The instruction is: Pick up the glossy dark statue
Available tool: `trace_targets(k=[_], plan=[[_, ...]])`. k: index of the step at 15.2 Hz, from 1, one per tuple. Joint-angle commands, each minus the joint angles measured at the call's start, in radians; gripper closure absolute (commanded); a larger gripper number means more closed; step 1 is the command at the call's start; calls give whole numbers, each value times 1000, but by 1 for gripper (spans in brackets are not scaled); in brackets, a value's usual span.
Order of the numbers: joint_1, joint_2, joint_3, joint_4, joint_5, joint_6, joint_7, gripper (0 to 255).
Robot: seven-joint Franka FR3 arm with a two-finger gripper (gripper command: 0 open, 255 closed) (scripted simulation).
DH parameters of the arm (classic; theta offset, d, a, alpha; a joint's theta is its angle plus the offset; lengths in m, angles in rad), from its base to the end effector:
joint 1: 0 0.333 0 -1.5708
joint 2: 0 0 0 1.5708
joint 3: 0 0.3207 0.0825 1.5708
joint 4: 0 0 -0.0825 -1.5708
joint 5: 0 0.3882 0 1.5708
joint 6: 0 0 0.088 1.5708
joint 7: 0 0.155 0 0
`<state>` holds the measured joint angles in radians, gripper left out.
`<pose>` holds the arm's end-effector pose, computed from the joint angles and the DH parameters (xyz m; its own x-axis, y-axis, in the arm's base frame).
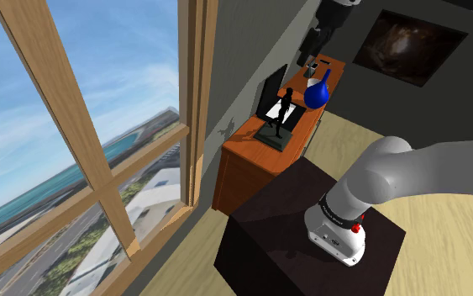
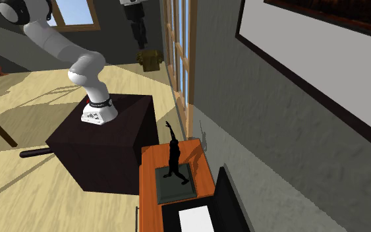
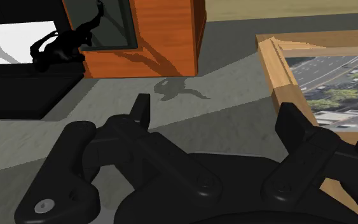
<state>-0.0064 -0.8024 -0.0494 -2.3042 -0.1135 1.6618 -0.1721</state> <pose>0.3187 -0.0386 0.5853 0.9804 0.1355 0.1428 0.1214 -0.9872 0.1036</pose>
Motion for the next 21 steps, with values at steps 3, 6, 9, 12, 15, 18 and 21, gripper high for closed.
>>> trace_targets(k=[3, 6, 9, 12, 15, 18, 21], plan=[[-15, 52, -34, 5, -3, 41, -4, 0], [-36, 135, -84, 19, -3, 99, -11, 0], [-53, 223, -135, 41, 4, 153, -21, 0], [-67, 315, -186, 70, 19, 203, -35, 0], [-79, 411, -236, 107, 45, 247, -53, 0], [-89, 512, -286, 150, 81, 285, -77, 0], [-101, 618, -333, 201, 131, 315, -108, 0]])
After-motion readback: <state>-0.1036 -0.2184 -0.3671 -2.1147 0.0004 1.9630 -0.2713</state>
